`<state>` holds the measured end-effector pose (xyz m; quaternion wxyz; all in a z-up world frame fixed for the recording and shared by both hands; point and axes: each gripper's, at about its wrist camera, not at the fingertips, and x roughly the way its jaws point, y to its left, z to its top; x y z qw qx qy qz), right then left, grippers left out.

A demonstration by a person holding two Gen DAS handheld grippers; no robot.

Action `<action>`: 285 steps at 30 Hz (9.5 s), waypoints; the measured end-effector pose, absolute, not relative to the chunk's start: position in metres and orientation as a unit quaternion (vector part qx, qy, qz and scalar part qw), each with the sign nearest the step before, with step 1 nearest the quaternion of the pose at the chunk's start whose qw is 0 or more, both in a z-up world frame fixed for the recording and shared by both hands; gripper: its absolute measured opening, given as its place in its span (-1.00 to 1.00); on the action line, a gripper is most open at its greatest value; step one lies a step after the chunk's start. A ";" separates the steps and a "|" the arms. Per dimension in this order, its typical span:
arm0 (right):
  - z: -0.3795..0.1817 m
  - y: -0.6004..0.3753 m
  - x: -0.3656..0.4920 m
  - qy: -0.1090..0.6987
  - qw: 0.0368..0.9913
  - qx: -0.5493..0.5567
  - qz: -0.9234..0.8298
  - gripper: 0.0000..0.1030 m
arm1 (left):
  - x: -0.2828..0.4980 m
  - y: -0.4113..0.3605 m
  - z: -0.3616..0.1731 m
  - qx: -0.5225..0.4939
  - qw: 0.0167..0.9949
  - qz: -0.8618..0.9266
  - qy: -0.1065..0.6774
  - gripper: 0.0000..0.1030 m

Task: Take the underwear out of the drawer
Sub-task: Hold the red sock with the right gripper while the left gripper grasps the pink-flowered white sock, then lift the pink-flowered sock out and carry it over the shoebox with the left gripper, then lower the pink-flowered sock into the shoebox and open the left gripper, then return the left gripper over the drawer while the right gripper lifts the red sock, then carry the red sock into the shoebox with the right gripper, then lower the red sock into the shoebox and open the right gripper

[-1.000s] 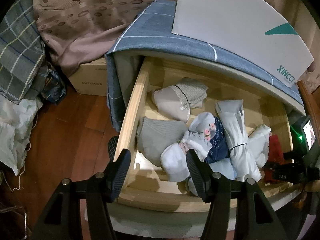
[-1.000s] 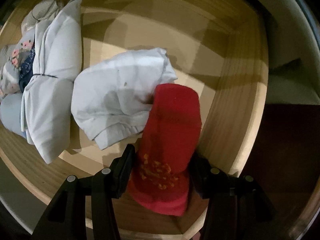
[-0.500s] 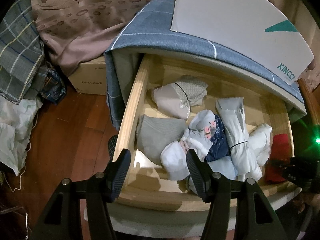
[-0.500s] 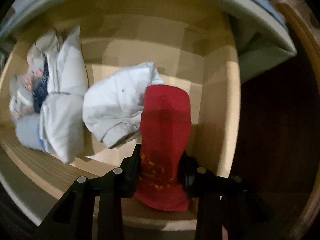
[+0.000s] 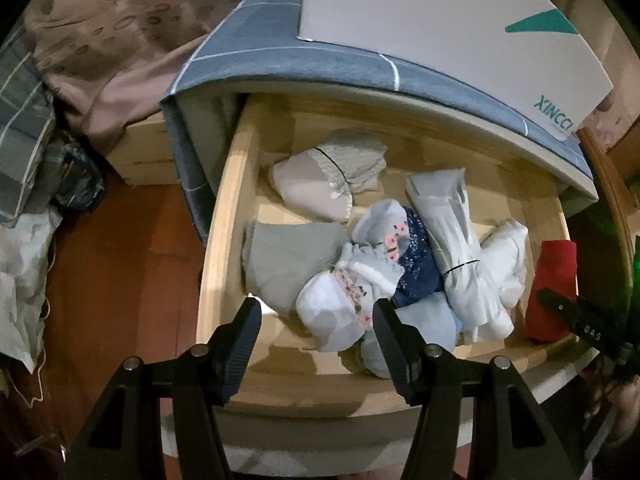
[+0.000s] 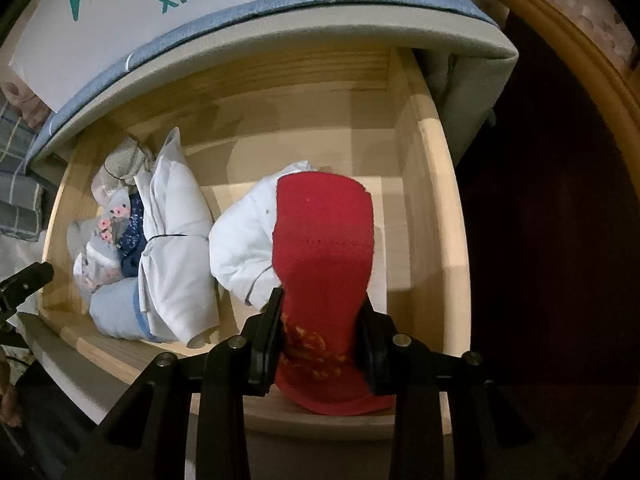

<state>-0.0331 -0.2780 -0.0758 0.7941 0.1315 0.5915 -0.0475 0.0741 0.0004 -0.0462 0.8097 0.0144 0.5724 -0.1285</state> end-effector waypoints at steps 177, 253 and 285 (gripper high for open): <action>-0.080 -0.291 -0.003 0.604 0.779 0.168 -0.020 -0.38 | 0.097 0.020 0.051 0.049 0.853 -0.087 0.513 -0.12; 0.199 -0.287 0.136 0.403 0.910 0.092 -0.029 -0.41 | 0.052 -0.003 -0.021 0.047 0.865 -0.097 0.489 -0.12; 0.095 -0.265 0.223 0.511 0.857 0.045 -0.041 -0.37 | 0.055 -0.004 -0.020 0.026 0.863 -0.108 0.493 -0.12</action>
